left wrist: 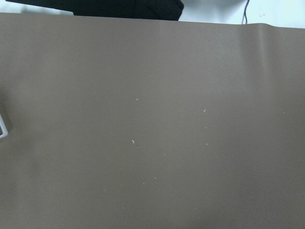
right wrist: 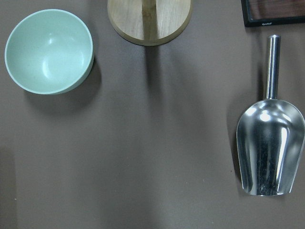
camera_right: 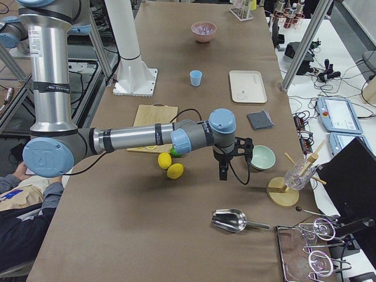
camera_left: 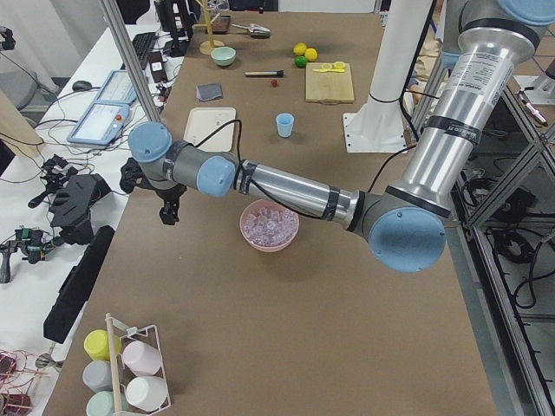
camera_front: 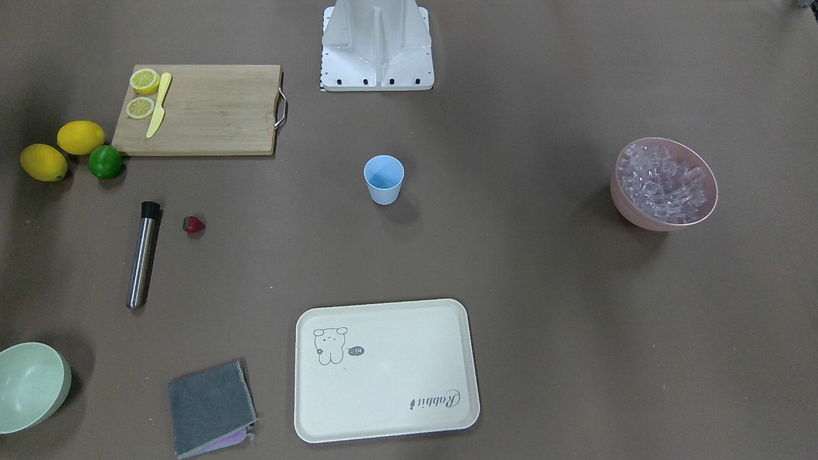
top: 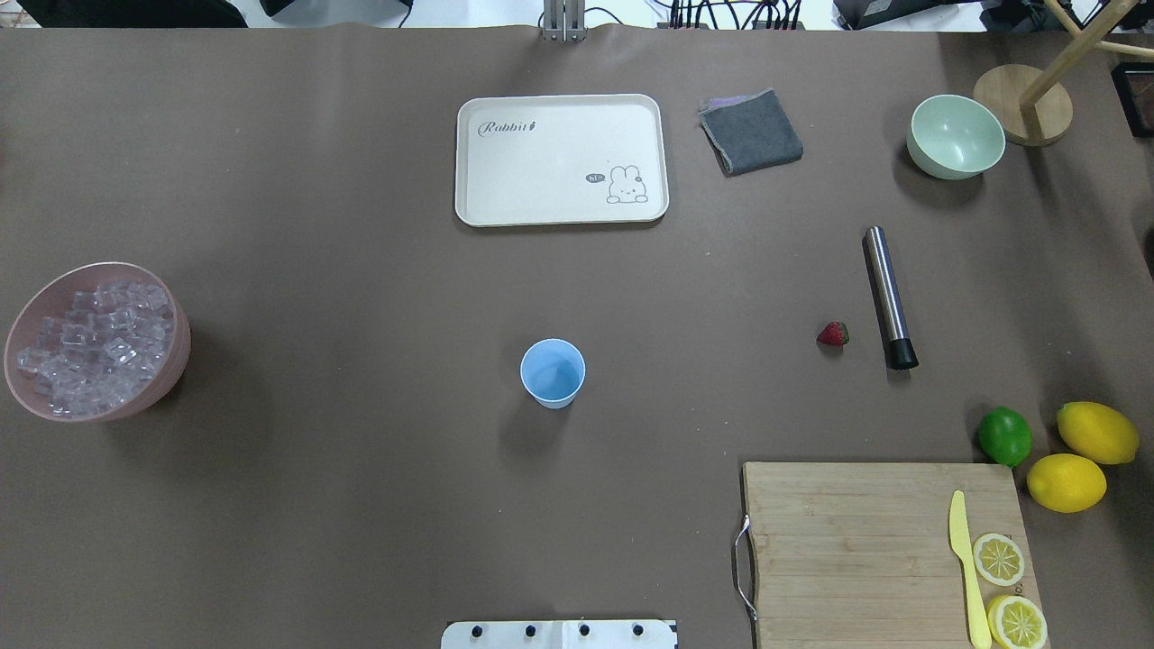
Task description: Mash ice and strawberries in cup
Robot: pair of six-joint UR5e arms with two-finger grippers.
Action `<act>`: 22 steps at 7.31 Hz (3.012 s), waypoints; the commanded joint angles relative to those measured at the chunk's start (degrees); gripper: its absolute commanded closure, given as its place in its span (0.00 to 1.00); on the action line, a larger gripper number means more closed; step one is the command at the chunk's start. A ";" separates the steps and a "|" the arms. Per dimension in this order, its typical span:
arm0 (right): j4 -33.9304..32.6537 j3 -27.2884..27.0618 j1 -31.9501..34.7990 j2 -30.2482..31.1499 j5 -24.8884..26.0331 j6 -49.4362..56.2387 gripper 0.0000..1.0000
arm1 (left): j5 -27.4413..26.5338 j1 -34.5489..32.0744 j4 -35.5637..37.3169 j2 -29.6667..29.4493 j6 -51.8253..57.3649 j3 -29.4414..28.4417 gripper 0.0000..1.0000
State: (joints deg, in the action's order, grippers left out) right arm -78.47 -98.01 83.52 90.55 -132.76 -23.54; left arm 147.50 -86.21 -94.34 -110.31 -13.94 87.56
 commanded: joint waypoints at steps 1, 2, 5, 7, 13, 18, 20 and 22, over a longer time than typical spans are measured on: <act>-0.01 -2.00 0.07 1.99 -1.01 -4.48 0.00 | 1.47 3.40 -0.49 3.43 -0.12 9.26 0.02; -0.01 -3.14 0.07 2.69 -1.27 -5.54 0.00 | 1.73 6.90 -0.14 3.35 -0.90 12.60 0.02; 0.07 -6.93 0.15 7.53 -2.15 -5.55 0.00 | 0.95 14.72 -5.80 7.54 2.40 14.92 0.02; 0.07 -6.50 0.15 7.36 -1.98 -5.55 0.00 | -4.04 20.19 -23.27 17.29 5.93 12.91 0.03; 0.07 -5.79 0.07 7.53 -1.89 -5.37 0.00 | -0.31 21.25 -32.11 24.71 27.03 12.38 0.03; 0.07 -5.17 0.07 7.53 -1.72 -5.46 0.00 | -1.08 27.57 -39.85 23.83 28.18 10.53 0.11; 0.07 -5.00 0.07 7.45 -1.54 -5.55 0.00 | -1.08 28.73 -39.96 23.74 28.18 10.44 0.12; 0.07 -4.39 0.07 7.10 -1.54 -5.55 0.00 | -1.08 28.82 -39.96 23.65 31.59 9.13 0.19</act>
State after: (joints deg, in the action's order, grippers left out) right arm -78.40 -102.80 83.58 97.89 -134.31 -29.09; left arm 146.43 -57.48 -134.26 -86.59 15.60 97.61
